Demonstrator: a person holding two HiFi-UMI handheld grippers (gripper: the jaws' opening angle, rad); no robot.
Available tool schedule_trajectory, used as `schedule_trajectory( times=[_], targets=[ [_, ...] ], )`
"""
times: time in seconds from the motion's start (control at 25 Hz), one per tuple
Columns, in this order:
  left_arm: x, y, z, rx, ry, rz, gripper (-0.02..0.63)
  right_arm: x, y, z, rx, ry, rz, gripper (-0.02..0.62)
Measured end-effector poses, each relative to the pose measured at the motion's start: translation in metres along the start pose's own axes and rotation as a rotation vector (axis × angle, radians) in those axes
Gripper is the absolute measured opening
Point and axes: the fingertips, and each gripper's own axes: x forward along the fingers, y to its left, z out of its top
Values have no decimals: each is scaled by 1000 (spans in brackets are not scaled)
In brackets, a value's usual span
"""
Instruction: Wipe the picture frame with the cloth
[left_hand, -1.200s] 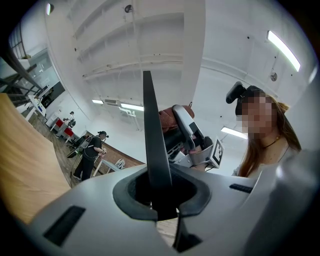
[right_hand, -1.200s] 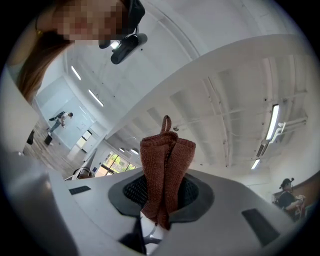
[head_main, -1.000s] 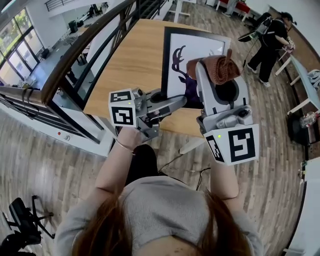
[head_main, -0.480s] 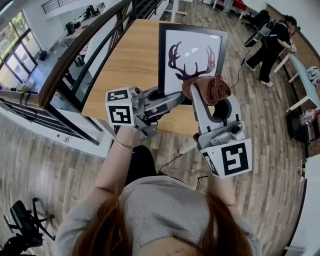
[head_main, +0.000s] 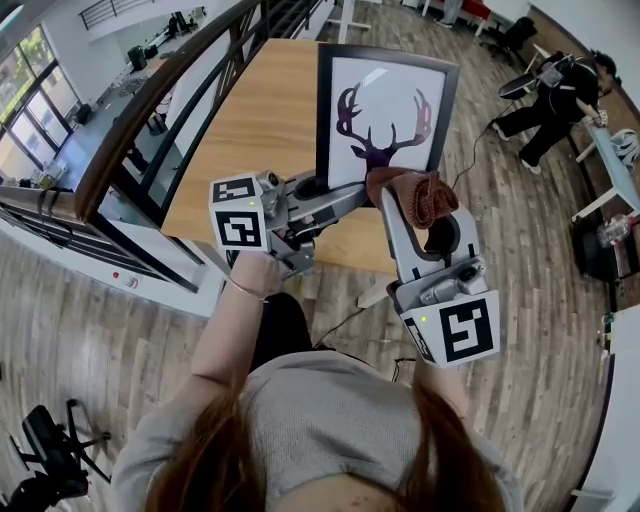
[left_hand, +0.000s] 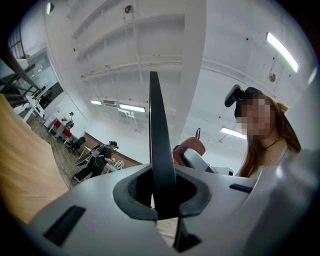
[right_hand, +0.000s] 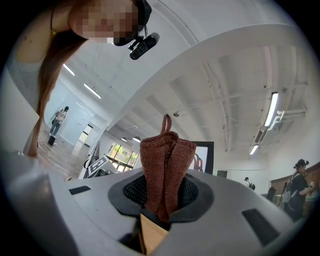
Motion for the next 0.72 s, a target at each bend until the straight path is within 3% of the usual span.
schedule_trajectory(
  times=[0.56,0.72],
  targets=[
    [-1,4,-2,-27,-10,15,46,-14,9,-19,53,50,9,97],
    [-2,3,1,-40,-39,15,46,-21,16,-32,67,105,38,97]
  ],
)
